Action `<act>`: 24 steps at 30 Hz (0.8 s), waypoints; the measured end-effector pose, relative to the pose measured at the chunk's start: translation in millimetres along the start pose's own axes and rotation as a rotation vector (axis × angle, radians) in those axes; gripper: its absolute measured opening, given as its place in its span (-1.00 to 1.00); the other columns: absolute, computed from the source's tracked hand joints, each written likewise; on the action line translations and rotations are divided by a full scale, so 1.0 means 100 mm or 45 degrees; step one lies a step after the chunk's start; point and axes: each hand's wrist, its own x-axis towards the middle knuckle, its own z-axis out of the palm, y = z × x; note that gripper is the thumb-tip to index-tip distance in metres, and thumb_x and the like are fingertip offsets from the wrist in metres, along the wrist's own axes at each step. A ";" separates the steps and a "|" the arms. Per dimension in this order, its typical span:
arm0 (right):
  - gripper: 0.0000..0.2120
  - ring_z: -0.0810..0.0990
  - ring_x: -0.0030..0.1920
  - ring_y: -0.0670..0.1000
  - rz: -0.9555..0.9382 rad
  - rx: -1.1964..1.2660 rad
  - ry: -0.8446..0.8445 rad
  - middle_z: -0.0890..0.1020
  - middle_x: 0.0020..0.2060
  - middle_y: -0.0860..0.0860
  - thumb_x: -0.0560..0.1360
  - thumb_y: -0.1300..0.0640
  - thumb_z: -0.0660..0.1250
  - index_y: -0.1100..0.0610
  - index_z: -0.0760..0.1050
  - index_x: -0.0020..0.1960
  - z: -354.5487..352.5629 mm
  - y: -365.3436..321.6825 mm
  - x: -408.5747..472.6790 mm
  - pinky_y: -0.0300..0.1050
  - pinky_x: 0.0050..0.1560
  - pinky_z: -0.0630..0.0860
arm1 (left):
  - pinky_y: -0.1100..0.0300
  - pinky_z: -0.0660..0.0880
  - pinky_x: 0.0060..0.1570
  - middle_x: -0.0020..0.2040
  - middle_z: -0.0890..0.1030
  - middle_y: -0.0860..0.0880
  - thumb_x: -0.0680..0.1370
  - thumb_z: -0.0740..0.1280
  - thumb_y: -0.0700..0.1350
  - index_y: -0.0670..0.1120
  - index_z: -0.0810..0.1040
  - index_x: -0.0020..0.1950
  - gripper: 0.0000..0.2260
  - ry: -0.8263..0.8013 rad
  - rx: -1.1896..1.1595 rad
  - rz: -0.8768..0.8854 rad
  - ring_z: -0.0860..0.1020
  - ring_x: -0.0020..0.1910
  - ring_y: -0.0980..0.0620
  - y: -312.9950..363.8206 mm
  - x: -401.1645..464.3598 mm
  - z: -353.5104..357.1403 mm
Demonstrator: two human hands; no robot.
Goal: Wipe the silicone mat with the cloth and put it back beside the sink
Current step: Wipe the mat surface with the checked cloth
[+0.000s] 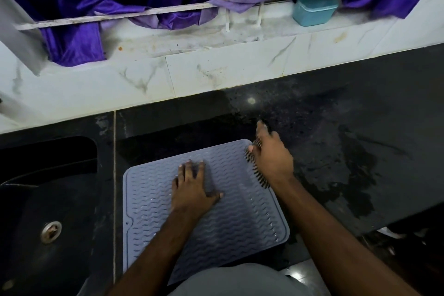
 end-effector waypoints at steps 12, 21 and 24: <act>-0.50 0.58 0.13 0.19 0.134 0.169 -0.155 0.54 0.23 0.11 0.58 -0.02 0.28 0.11 0.24 0.43 0.71 -0.17 -0.02 0.12 0.07 0.58 | -0.17 -0.10 0.57 0.64 -0.28 -0.11 0.34 0.20 0.60 0.13 -0.29 0.62 0.10 -0.061 0.032 -0.016 -0.23 0.61 -0.18 -0.02 0.07 0.01; -0.65 0.62 -0.04 0.20 0.101 0.174 -0.147 0.63 -0.04 0.15 0.63 0.06 0.16 0.19 0.36 0.36 0.89 -0.30 0.11 0.04 -0.14 0.54 | -0.19 -0.09 0.53 0.63 -0.31 -0.02 0.15 0.30 0.65 0.24 -0.34 0.59 0.25 -0.142 0.000 0.017 -0.22 0.61 -0.14 -0.15 0.10 -0.03; -0.60 0.64 0.02 0.18 0.001 0.175 -0.217 0.64 0.05 0.17 0.63 0.06 0.16 0.15 0.33 0.44 1.10 -0.63 0.01 0.08 0.01 0.58 | -0.16 -0.11 0.54 0.63 -0.32 -0.02 0.18 0.35 0.60 0.22 -0.31 0.60 0.23 -0.133 0.002 -0.002 -0.22 0.61 -0.13 -0.15 0.13 -0.02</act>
